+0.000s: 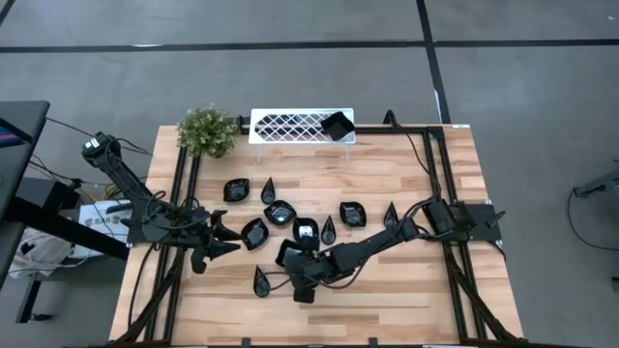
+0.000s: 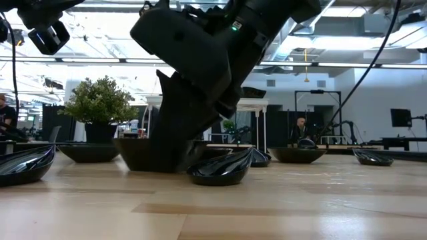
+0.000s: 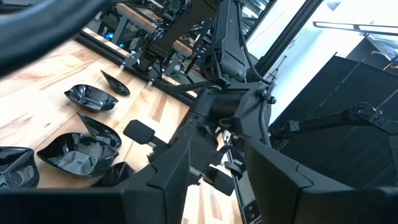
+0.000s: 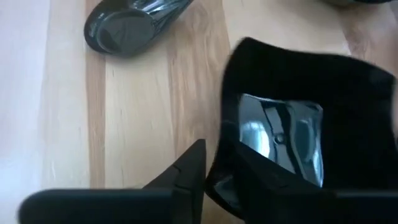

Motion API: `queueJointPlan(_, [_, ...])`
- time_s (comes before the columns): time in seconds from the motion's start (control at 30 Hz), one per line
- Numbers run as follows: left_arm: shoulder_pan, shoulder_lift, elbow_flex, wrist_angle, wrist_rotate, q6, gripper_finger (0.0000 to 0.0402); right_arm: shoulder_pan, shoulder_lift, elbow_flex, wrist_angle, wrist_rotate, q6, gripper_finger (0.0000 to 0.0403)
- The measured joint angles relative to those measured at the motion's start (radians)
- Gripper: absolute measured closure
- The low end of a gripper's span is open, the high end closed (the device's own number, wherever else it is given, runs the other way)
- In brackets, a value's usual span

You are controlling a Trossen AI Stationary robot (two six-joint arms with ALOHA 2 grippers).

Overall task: Pick & Place Mini shaped plates
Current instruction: Put the distorted square plate on the top of the distorted square plates on the shelf

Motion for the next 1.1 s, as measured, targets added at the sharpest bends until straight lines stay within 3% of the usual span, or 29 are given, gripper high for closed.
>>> queueJointPlan(0.33, [0.000,0.000,0.000,0.000,0.000,0.000,0.0247,0.027,-0.002,0.005,0.008,-0.019,-0.001,0.0398])
queueJointPlan(0.77, [0.000,0.000,0.000,0.000,0.000,-0.006,0.0247,0.044,-0.003,0.179,-0.248,0.002,-0.036,0.0399])
queueJointPlan(1.1, [0.000,0.000,0.000,0.001,0.000,-0.008,0.0247,0.028,-0.003,0.418,-0.548,0.188,-0.141,0.0401])
